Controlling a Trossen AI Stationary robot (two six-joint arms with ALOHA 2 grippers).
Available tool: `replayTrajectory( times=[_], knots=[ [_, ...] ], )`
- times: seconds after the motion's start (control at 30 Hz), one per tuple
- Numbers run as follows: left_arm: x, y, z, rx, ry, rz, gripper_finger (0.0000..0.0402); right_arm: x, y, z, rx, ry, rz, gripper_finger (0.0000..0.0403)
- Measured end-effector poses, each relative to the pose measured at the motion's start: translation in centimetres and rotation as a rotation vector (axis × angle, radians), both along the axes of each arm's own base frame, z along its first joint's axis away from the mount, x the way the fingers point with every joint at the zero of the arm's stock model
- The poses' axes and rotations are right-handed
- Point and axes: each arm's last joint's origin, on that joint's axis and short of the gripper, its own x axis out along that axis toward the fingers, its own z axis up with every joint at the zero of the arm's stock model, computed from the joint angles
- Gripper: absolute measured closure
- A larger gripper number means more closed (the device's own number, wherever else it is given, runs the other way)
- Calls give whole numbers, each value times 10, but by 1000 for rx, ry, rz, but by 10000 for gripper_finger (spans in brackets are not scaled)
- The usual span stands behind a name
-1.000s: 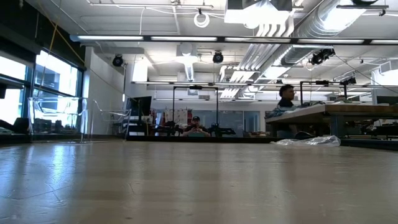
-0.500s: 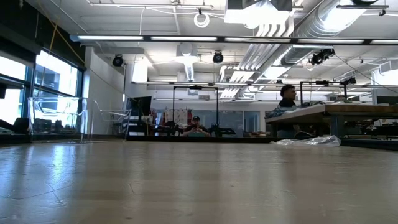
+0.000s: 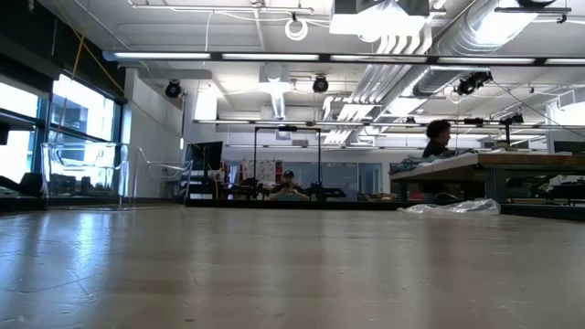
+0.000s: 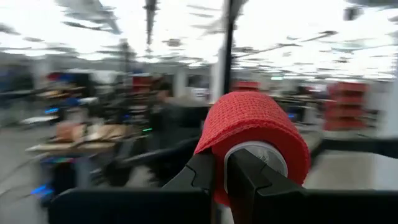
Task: Roll bandage
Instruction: Roll the red bandage
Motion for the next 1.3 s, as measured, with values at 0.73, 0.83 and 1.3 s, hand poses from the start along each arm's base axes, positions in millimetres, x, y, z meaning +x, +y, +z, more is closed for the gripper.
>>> replayTrajectory(
  times=[0.73, 0.83, 1.3],
  knots=[
    [4, 13, -2, -34, 32, 2, 387, 9, 12, -27, 131, 131, -10, 402],
    [3, 4, -4, 17, 30, -273, 387, 11, 2, -23, 30, 111, -67, 402],
    [23, -30, -41, 8, 344, -452, 387, -27, -25, 51, -140, -252, -133, 403]
  ],
)
